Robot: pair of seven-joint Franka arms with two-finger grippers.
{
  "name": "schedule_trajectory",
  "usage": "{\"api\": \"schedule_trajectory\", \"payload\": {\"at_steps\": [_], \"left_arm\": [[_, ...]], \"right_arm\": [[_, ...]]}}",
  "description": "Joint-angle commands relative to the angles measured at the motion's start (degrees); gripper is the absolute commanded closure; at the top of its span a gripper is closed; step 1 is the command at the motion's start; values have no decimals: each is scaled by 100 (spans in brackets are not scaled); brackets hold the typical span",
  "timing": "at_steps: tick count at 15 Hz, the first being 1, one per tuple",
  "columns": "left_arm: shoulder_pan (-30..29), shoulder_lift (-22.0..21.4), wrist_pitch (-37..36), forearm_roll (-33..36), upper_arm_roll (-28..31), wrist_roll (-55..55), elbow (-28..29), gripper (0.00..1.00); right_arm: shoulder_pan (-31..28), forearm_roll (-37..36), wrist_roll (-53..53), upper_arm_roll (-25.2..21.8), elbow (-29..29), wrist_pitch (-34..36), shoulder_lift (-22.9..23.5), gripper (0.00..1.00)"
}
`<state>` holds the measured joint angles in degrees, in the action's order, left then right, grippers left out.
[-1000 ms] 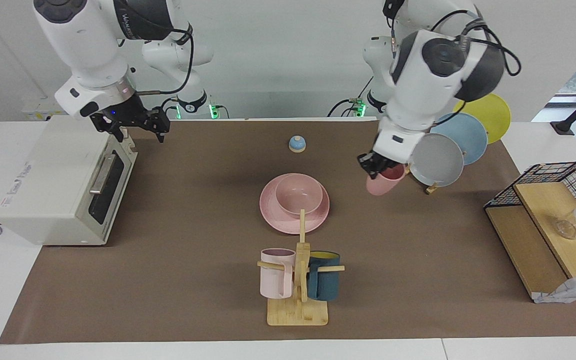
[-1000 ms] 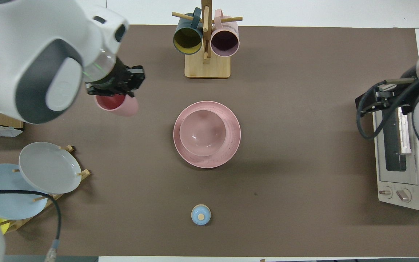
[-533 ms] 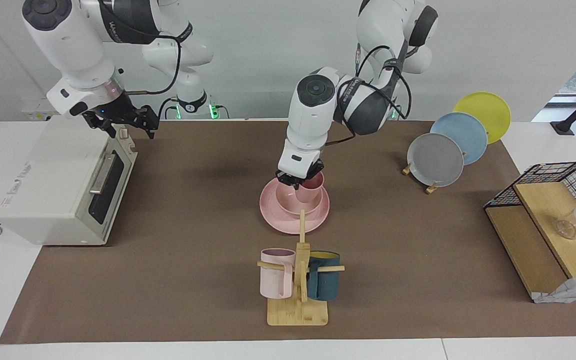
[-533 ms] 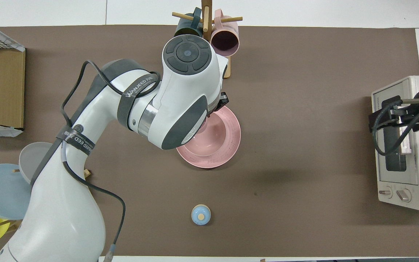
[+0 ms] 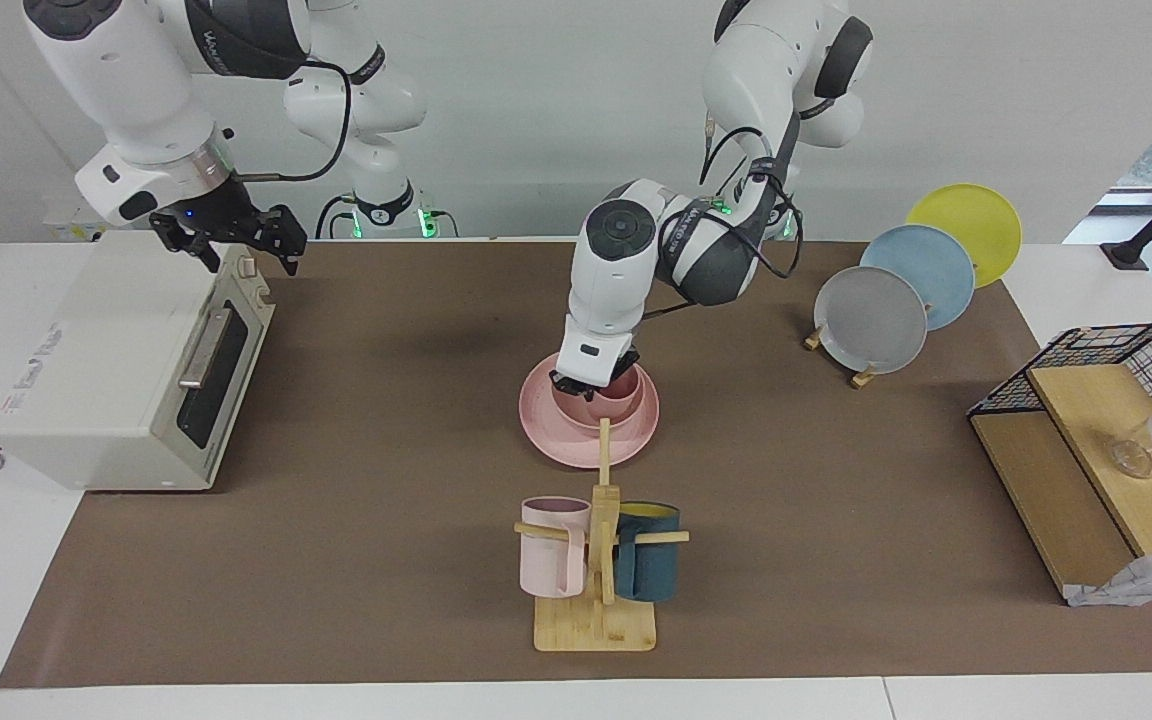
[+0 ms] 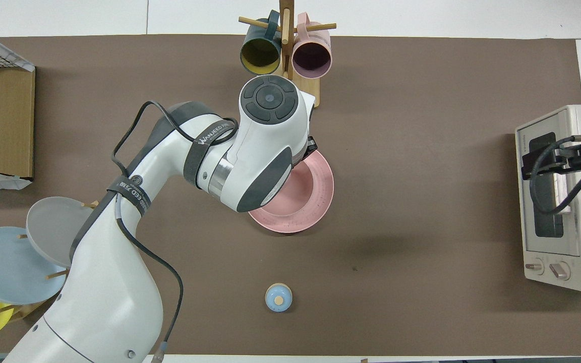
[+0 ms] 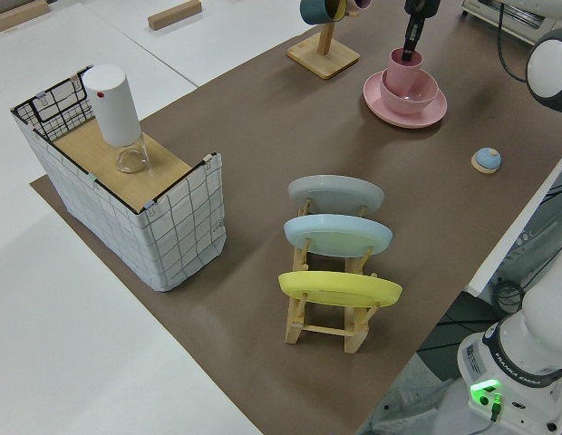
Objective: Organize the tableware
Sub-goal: 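Carry the pink cup with the left gripper into the pink bowl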
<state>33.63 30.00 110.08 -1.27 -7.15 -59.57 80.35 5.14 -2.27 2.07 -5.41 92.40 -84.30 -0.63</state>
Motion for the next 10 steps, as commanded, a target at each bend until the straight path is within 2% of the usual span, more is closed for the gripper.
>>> {"api": "schedule_trajectory", "payload": {"at_steps": [1, 5, 6, 7, 10], "left_arm": [[91, -99, 443, 110, 38, -196, 393, 100], [100, -108, 436, 118, 38, -178, 403, 100], [100, -108, 427, 127, 47, -169, 412, 65], [117, -108, 392, 136, 56, -160, 412, 1], [126, -204, 199, 277, 38, -143, 368, 0]], "right_arm": [[-163, 122, -128, 110, 129, -104, -95, 0], [-277, 122, -128, 128, 129, -33, -87, 0], [-338, 113, -119, 206, 129, -33, -87, 0], [-469, 113, -119, 320, 120, -33, -87, 0], [-558, 113, -119, 418, 112, -25, -87, 0]]}}
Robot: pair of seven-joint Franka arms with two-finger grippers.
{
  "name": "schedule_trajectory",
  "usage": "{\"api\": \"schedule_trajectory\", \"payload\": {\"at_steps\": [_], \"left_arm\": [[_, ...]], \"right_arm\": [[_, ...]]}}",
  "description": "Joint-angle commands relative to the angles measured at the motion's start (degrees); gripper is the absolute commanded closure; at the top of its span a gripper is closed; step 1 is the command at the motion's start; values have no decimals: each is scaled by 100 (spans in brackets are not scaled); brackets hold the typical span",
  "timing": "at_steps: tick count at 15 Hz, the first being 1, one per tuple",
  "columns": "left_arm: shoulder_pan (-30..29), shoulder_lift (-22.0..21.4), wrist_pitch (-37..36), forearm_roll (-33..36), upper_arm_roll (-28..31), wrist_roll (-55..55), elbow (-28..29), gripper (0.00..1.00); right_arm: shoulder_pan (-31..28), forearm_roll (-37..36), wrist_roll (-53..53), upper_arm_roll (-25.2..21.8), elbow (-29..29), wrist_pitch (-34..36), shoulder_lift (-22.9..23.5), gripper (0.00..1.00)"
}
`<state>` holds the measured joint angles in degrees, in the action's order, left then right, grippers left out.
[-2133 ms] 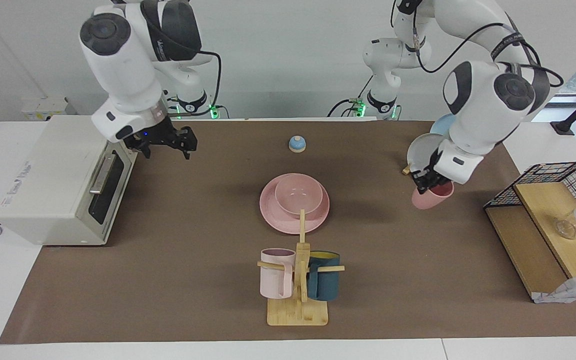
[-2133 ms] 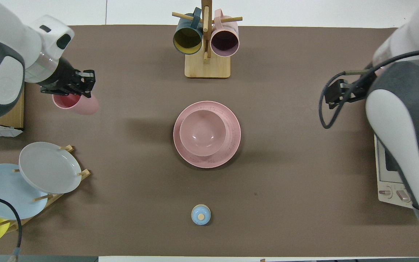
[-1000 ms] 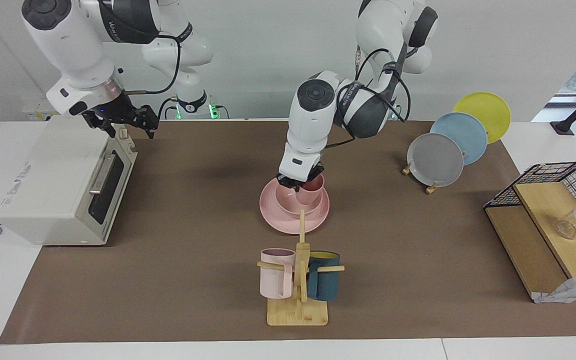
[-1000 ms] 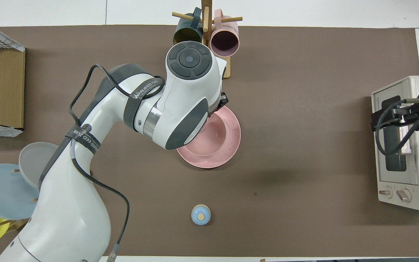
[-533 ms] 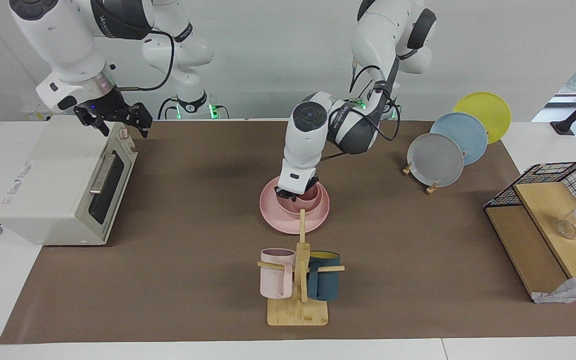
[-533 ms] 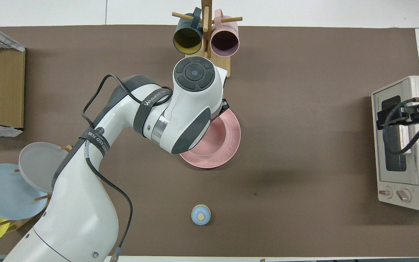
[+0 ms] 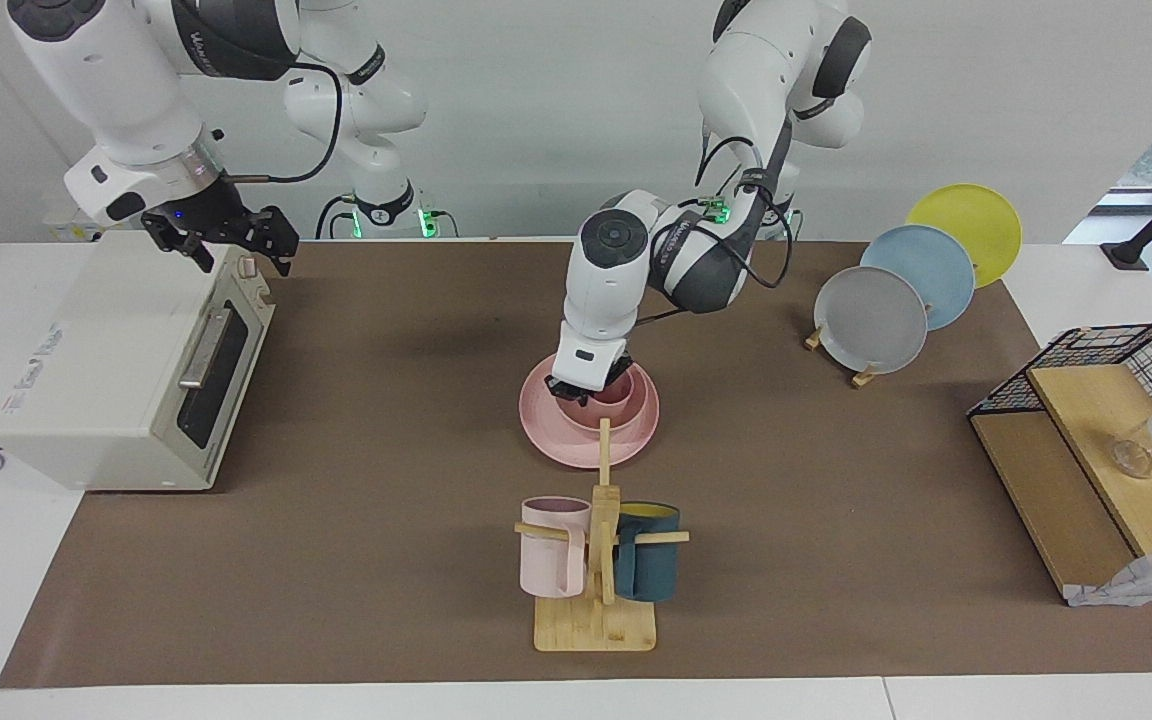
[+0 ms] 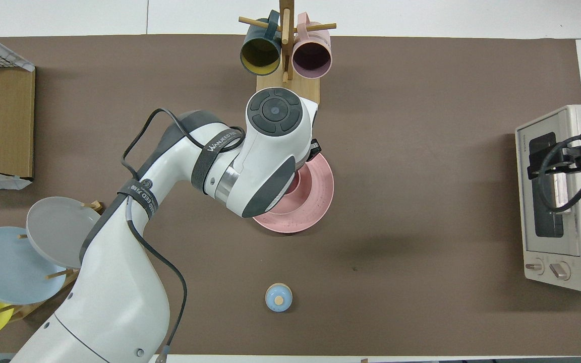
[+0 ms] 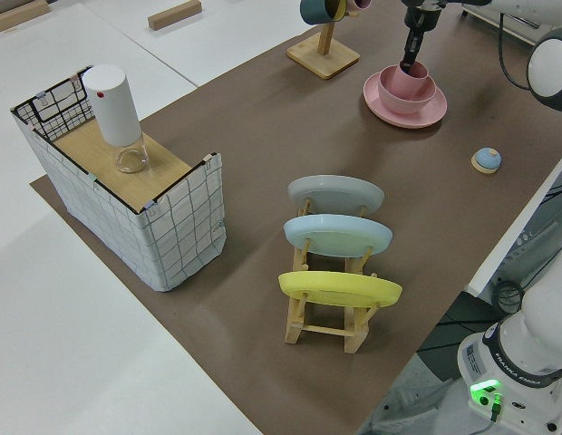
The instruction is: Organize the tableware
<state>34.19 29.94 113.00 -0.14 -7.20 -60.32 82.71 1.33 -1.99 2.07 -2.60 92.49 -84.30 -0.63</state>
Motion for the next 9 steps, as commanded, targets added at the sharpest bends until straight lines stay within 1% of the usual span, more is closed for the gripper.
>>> {"api": "schedule_trajectory", "payload": {"at_steps": [1, 2, 5, 7, 9], "left_arm": [[27, -355, -294, 164, 43, -42, 114, 0], [-26, -601, -496, 164, 60, 28, 123, 0], [-482, -1225, -1172, 138, 61, 528, 114, 0], [-938, -1612, -1577, 129, 61, 1037, 114, 0], [-1596, -2060, -1990, 120, 69, 1913, 167, 0]], "right_arm": [[-186, 85, -119, 163, 103, -16, -87, 0], [-204, 85, -119, 216, 85, 10, -78, 0], [-178, 85, -119, 181, 76, 19, -52, 0], [-168, 94, -119, 155, 94, 19, -34, 0], [-204, 94, -93, 155, 138, 2, -42, 0]]}}
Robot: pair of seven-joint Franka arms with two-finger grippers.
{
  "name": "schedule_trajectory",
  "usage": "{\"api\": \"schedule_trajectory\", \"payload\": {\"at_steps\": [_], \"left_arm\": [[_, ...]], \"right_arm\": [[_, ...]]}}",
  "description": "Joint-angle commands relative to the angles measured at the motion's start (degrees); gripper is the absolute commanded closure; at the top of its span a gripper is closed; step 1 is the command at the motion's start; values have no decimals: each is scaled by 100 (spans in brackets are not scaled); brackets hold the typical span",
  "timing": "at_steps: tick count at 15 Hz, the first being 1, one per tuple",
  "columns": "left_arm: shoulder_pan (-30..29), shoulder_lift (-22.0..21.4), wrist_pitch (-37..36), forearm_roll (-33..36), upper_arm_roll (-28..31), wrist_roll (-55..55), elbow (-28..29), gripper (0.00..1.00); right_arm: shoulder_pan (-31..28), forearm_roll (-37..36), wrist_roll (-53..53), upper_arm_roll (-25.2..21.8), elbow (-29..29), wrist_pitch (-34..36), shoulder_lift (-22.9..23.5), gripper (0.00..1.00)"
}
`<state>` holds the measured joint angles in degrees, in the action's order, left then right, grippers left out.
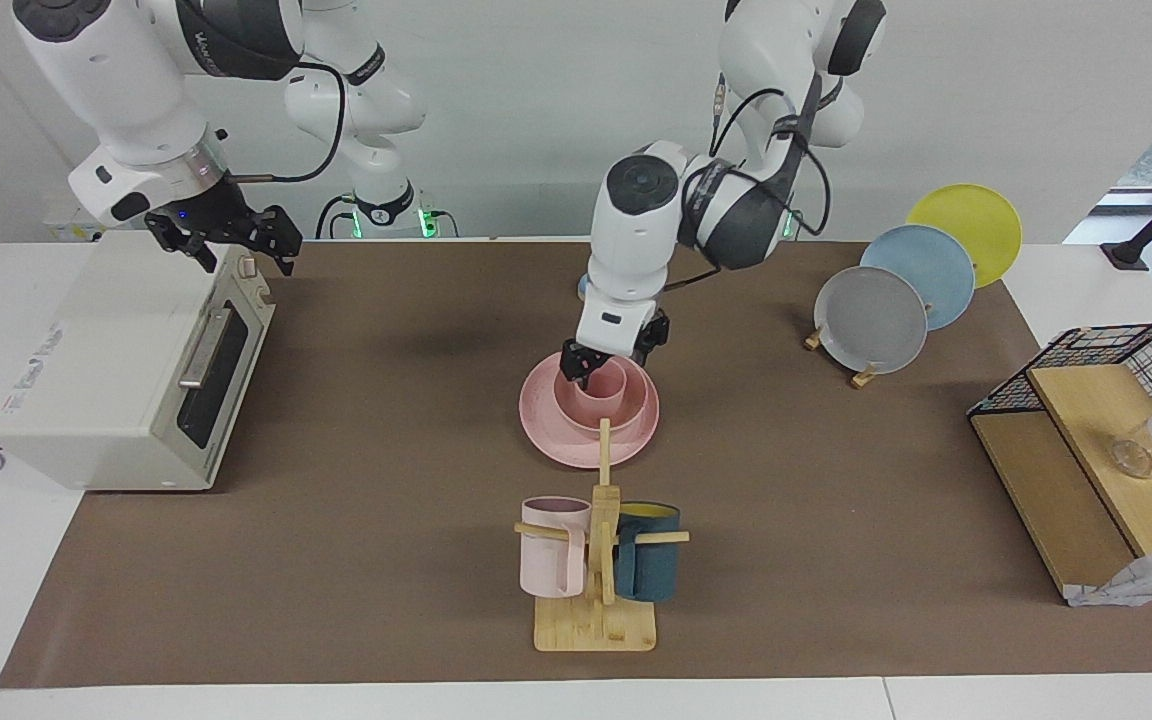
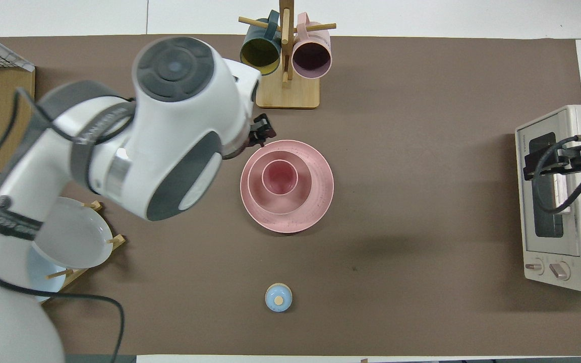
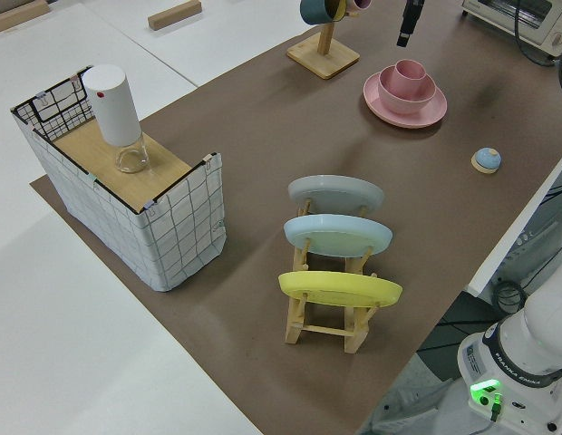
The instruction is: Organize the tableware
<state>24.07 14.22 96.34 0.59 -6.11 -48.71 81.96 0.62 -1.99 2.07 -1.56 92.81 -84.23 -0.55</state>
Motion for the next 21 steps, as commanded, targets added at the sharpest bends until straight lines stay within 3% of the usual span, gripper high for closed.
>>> {"api": "schedule_trajectory", "payload": {"at_steps": [1, 5, 9, 21], "left_arm": [[-840, -673, -561, 46, -30, 1332, 251, 0], [-1860, -1184, -1222, 46, -30, 3198, 416, 0], [-2310, -1940, -863, 37, -13, 4141, 1497, 0], [-2143, -1862, -1566, -437, -57, 3649, 1086, 0]], "right_arm": [[-123, 93, -92, 51, 106, -23, -42, 0], [-115, 93, -110, 51, 106, -14, -50, 0], [-123, 93, -110, 51, 106, -14, -42, 0], [-123, 93, -110, 51, 106, -14, -42, 0]]}}
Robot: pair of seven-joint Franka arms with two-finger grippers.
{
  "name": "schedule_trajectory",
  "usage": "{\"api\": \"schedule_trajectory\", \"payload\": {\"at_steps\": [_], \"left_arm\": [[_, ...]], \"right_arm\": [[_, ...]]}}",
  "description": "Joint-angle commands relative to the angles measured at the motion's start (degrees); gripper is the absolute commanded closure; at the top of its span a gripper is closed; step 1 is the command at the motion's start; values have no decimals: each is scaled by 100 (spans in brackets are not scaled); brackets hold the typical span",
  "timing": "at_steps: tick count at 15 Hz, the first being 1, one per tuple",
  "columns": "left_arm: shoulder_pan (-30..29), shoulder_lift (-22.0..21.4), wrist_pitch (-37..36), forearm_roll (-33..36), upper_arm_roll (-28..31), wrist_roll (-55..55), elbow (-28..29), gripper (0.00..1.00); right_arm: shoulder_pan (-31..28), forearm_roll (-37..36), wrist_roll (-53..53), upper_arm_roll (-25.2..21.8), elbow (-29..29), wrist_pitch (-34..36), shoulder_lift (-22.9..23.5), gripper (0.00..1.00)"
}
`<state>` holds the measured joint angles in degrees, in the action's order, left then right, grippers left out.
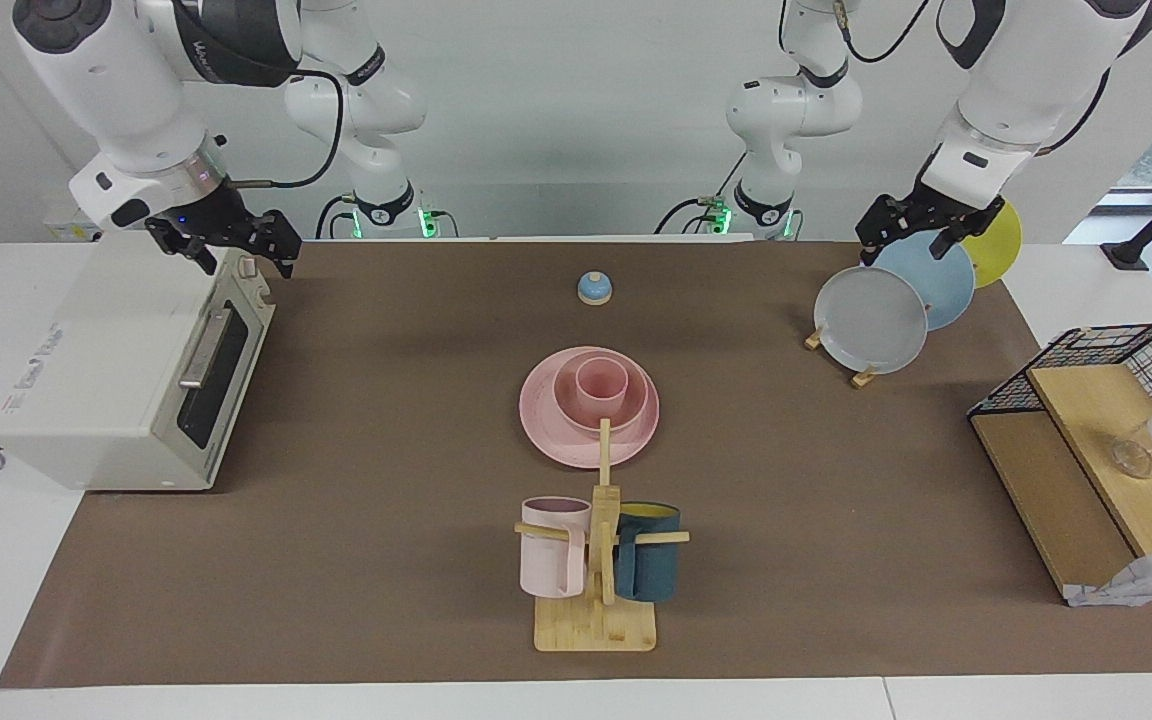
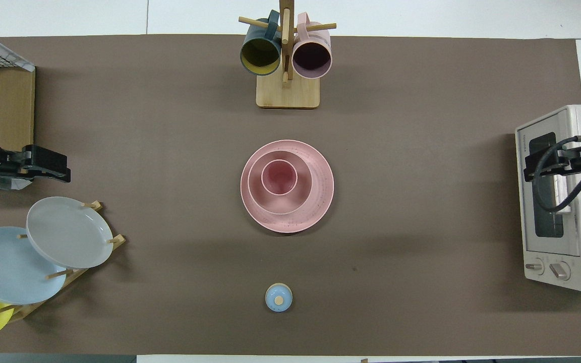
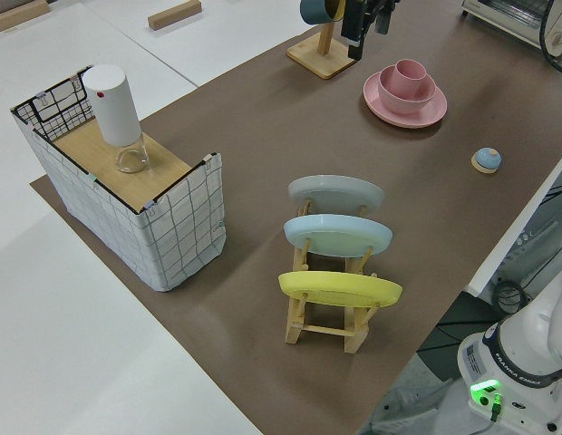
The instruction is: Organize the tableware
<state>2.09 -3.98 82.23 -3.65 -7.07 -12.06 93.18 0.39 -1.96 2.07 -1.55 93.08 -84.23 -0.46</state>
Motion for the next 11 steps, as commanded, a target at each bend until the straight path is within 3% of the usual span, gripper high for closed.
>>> {"api": "schedule_trajectory", "payload": {"at_steps": [1, 3, 11], "left_arm": [[55, -15, -172, 4, 56, 124, -80, 0], [46, 99, -199, 109, 48, 186, -299, 0], [-7, 82, -128, 198, 30, 529, -265, 0]], "right_arm": [[-101, 91, -110, 49, 79, -14, -51, 0], [-101, 91, -110, 49, 79, -14, -51, 0], [-101, 91, -110, 49, 79, -14, -51, 0]]}}
